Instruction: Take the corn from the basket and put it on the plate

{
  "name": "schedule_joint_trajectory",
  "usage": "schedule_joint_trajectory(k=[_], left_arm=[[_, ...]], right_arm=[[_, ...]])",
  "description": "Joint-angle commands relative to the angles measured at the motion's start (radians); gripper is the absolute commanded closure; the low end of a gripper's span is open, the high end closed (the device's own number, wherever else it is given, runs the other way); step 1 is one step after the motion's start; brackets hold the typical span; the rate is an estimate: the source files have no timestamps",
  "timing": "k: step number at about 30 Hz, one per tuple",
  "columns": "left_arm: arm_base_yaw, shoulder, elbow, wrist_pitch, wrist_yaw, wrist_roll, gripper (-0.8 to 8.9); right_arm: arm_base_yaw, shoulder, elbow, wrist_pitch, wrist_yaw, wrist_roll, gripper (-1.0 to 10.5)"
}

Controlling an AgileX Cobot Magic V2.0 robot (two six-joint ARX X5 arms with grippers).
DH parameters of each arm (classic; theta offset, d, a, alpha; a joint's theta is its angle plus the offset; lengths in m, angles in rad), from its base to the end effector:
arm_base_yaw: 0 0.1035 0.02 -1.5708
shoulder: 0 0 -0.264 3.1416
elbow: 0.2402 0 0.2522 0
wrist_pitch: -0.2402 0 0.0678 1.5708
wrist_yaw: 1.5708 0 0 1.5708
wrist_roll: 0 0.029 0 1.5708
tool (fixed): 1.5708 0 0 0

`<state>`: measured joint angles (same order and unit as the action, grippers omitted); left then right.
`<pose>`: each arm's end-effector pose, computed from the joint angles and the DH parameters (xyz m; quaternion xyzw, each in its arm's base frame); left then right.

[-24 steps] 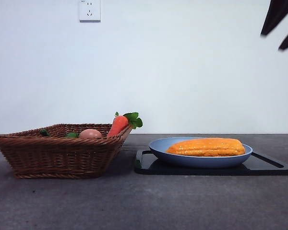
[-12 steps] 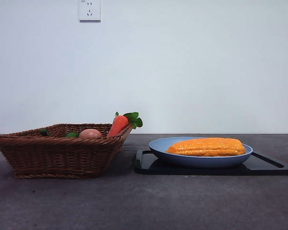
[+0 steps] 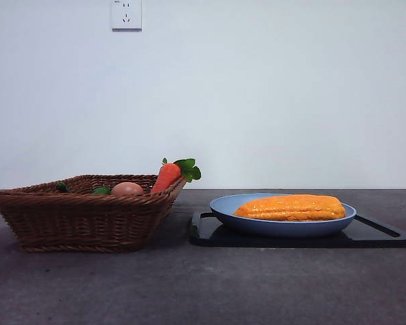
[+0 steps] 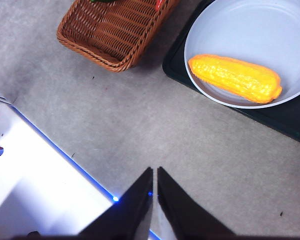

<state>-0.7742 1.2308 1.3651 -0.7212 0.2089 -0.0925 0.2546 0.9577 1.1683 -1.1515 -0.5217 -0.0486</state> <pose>0.1722 -0.1768 0.3914 0.0416 0.2984 -0.4385 0.8467 0.1414 0.0517 0.3542 0.0403 0.4409 0.3482 0.8263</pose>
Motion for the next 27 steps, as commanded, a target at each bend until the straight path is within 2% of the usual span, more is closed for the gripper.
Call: schedule_joint_trajectory(k=[1, 6, 11, 15, 19, 27], left_arm=[[-0.005, 0.003, 0.024, 0.010, -0.001, 0.006, 8.07], [-0.005, 0.003, 0.024, 0.010, -0.001, 0.007, 8.07], [0.065, -0.034, 0.023, 0.064, -0.036, 0.096, 8.07], [0.200, -0.097, 0.012, 0.148, -0.035, 0.176, 8.07], [0.341, -0.185, -0.041, 0.231, -0.034, 0.213, 8.07], [0.637, -0.467, -0.373, 0.497, -0.035, 0.216, 8.07]], right_arm=[[0.004, 0.008, 0.021, 0.006, -0.002, -0.008, 9.4], [0.004, 0.008, 0.021, 0.006, -0.002, -0.008, 9.4], [0.004, 0.008, 0.021, 0.006, -0.002, -0.008, 9.4], [0.004, 0.008, 0.021, 0.006, -0.002, -0.008, 9.4], [0.004, 0.008, 0.021, 0.006, -0.002, -0.008, 9.4], [0.004, 0.008, 0.021, 0.006, -0.002, -0.008, 9.4]])
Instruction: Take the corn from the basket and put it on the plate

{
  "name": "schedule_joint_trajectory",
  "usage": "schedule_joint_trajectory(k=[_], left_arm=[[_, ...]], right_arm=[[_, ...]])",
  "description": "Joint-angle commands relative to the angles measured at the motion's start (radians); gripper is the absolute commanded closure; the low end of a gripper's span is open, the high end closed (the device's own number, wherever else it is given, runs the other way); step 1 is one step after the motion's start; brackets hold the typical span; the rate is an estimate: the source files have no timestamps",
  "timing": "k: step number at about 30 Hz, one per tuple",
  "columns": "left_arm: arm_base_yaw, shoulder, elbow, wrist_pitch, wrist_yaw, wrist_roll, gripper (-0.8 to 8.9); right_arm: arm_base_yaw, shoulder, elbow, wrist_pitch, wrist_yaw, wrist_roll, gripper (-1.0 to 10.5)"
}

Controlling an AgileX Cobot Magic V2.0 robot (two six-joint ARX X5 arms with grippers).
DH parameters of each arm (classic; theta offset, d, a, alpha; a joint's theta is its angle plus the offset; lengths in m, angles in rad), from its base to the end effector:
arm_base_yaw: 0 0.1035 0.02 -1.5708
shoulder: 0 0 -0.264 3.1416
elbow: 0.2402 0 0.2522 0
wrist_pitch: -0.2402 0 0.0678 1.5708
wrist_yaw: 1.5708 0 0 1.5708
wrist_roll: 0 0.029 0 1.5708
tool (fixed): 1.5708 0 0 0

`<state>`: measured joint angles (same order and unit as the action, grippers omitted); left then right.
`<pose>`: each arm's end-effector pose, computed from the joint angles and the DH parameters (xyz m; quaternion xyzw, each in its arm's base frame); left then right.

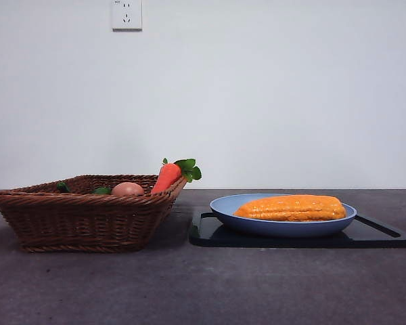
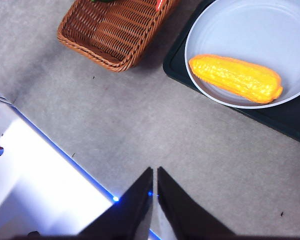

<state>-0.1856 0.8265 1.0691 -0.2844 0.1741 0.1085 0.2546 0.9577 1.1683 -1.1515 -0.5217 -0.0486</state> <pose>0.1571 -0.0346 0.4107 0.0535 0.0112 -0.1797 0.9822 0.1414 0.0517 0.3542 0.0403 0.4409 0.3482 0.8263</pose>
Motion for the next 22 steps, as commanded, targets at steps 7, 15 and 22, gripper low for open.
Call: schedule_joint_trajectory(k=[7, 15, 22], left_arm=[[0.169, -0.291, -0.392, 0.175, -0.012, 0.039, 8.07], [0.210, -0.517, -0.706, 0.210, -0.029, 0.036, 8.07], [0.233, -0.674, -0.897, 0.201, -0.029, 0.033, 8.07]], right_arm=[[0.004, 0.008, 0.021, 0.006, -0.002, -0.008, 9.4], [0.004, 0.008, 0.021, 0.006, -0.002, -0.008, 9.4], [0.004, 0.008, 0.021, 0.006, -0.002, -0.008, 9.4]])
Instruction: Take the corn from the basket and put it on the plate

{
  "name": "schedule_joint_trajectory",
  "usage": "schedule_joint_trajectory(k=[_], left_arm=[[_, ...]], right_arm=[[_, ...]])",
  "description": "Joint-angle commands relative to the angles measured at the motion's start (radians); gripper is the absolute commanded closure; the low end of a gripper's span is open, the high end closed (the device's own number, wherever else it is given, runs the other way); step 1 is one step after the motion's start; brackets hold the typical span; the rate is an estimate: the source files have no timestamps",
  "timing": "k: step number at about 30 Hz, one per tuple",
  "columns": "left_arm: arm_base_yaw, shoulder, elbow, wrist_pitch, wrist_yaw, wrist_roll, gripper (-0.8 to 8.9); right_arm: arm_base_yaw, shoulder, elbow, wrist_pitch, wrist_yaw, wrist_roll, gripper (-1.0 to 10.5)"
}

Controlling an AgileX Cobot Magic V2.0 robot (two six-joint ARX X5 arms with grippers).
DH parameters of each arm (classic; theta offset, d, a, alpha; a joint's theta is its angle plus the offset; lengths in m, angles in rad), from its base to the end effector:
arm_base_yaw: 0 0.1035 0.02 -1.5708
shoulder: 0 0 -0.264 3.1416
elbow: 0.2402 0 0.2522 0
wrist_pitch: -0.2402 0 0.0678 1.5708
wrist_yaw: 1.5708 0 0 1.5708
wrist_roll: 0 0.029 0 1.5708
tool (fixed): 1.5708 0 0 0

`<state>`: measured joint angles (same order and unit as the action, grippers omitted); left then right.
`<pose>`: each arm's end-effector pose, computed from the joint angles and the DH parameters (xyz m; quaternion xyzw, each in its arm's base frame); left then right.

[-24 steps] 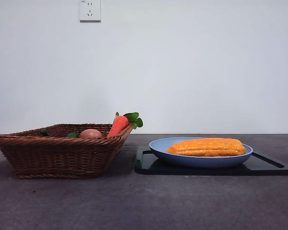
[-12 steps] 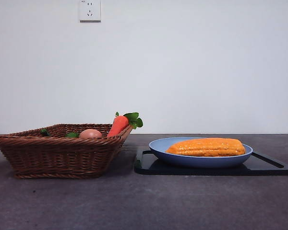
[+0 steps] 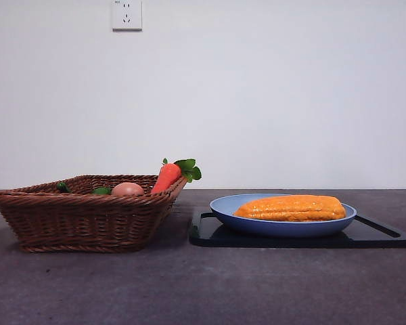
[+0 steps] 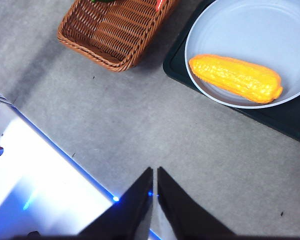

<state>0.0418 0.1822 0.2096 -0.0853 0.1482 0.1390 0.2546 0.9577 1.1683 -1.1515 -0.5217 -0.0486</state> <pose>0.1000 -0.0001 0.2124 0.0666 0.0251 -0.0550 0.9959 0.1414 0.0517 0.3542 0.0403 0.4409 0.3482 0.8263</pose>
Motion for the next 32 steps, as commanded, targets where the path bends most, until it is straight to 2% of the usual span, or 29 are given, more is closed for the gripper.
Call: schedule_joint_trajectory(k=[1, 8, 12, 21, 32], left_arm=[[0.006, -0.049, -0.058, -0.004, -0.003, 0.002, 8.07], [0.007, -0.141, -0.150, -0.006, -0.003, -0.023, 8.07], [0.006, -0.179, -0.172, -0.060, -0.003, -0.028, 8.07], [0.006, -0.179, -0.175, -0.183, -0.003, -0.035, 8.07], [0.007, -0.179, -0.175, -0.181, -0.003, -0.054, 8.07]], right_arm=[[0.004, 0.008, 0.021, 0.006, -0.002, -0.008, 9.4], [0.004, 0.008, 0.021, 0.006, -0.002, -0.008, 9.4], [0.004, 0.008, 0.021, 0.006, -0.002, -0.008, 9.4], [0.004, 0.008, 0.021, 0.006, -0.002, -0.008, 9.4], [0.004, 0.008, 0.021, 0.006, -0.002, -0.008, 9.4]])
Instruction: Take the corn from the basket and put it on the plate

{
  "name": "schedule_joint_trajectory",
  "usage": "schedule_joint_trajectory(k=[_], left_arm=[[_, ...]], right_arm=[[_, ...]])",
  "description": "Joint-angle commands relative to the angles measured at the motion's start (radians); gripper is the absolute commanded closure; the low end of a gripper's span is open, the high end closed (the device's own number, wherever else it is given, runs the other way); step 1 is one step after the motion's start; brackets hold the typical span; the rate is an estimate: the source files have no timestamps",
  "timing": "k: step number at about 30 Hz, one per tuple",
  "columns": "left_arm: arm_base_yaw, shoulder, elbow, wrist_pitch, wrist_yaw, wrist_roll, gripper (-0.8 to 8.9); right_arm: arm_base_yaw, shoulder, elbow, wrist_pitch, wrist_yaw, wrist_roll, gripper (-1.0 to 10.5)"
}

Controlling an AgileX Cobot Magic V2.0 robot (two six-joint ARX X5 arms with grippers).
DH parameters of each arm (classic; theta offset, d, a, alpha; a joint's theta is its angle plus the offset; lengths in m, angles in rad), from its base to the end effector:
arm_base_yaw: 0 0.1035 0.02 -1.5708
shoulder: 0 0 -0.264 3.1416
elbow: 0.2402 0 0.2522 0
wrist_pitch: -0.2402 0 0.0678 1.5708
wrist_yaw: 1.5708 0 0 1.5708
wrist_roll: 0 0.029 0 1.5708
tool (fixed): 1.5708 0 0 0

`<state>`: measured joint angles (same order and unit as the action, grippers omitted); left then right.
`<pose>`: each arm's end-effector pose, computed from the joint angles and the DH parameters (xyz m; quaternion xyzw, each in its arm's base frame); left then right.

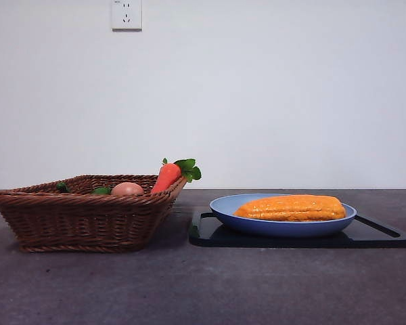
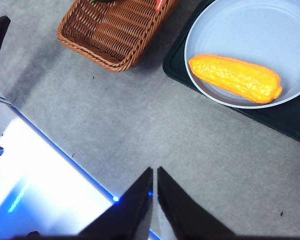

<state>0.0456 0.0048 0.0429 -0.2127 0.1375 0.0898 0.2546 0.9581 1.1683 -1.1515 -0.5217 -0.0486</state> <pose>0.0936 0.0003 0.1573 0.0367 0.0847 -0.0496 0.9945 0.1415 0.0518 0.3541 0.0403 0.4411 0.3481 0.8262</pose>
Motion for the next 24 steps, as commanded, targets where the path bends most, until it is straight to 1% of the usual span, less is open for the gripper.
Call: schedule_joint_trajectory(k=[1, 20, 21, 24], left_arm=[[0.003, -0.002, -0.009, -0.054, 0.008, -0.004, 8.07], [0.003, -0.002, -0.009, -0.054, 0.008, -0.005, 8.07], [0.003, -0.002, -0.009, -0.054, 0.008, -0.005, 8.07], [0.003, -0.002, -0.009, -0.054, 0.008, -0.005, 8.07]], right_arm=[[0.004, 0.008, 0.021, 0.006, -0.002, -0.008, 9.4], [0.005, 0.007, 0.021, 0.006, -0.002, -0.008, 9.4], [0.004, 0.004, 0.021, 0.006, -0.002, -0.014, 9.4], [-0.024, -0.026, 0.019, 0.047, 0.005, -0.122, 9.4]])
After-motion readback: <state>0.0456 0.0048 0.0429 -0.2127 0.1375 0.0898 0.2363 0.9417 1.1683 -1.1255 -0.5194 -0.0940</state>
